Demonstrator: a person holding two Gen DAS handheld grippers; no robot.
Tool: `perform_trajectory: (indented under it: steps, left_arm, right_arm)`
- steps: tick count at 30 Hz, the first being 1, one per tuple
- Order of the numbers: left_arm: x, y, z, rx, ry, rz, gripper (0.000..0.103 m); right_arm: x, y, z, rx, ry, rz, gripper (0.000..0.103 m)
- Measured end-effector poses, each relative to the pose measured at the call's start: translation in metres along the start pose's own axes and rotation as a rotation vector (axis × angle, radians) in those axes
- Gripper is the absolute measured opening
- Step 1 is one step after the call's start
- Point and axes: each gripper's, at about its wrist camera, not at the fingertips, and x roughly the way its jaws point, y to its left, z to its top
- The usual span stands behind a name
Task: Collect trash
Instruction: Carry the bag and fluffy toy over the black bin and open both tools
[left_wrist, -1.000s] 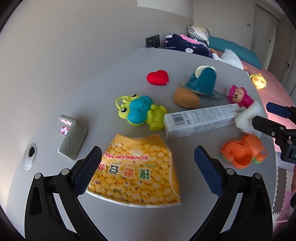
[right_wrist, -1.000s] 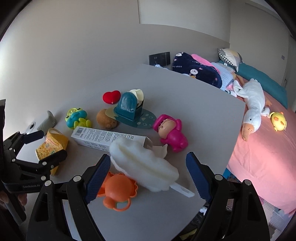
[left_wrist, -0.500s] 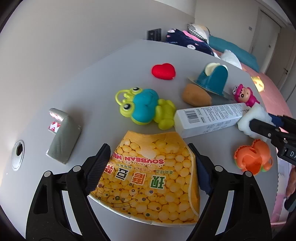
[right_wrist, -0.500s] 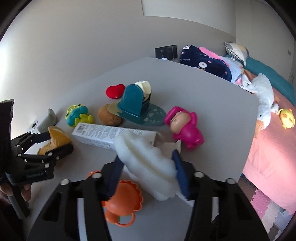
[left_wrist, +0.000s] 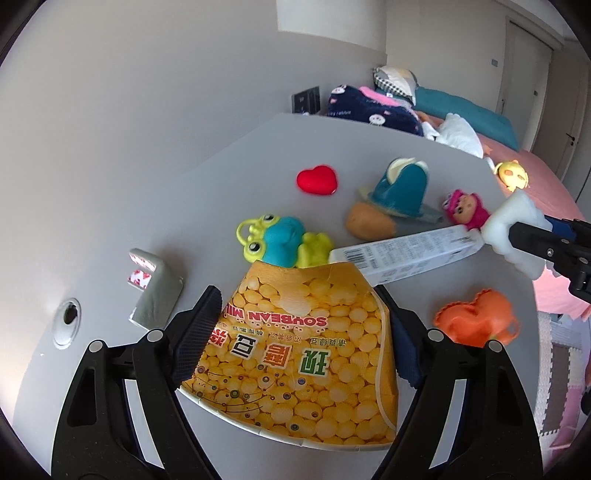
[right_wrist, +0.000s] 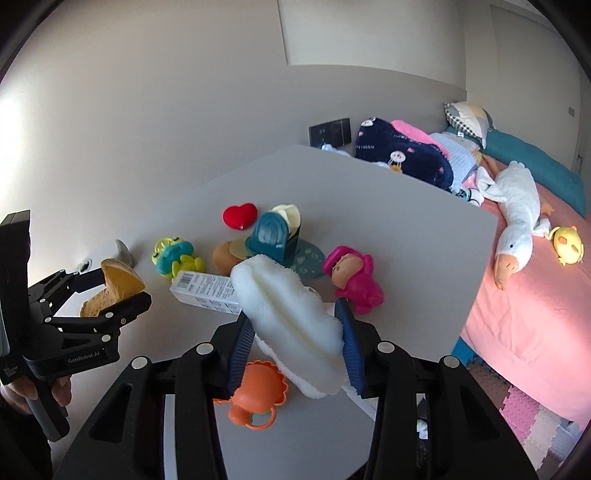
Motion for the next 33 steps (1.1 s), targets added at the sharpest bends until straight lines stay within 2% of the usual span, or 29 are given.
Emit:
perform_trajectory:
  steps: [5,19,33]
  left_arm:
    - [-0.019,-0.014,0.005,0.007,-0.031,-0.008,0.080]
    - [-0.048,-0.080,0.008,0.071,-0.080,-0.078,0.080]
    - [-0.054,-0.165,0.010,0.175,-0.095,-0.184,0.080]
  right_arm:
    - [-0.020,-0.005,-0.002,0.007,-0.024,0.006,0.043]
    - [-0.074,-0.041,-0.025,0.048,-0.062,-0.033,0.028]
    - [-0.120,-0.099,-0.051,0.134,-0.099,-0.128,0.028]
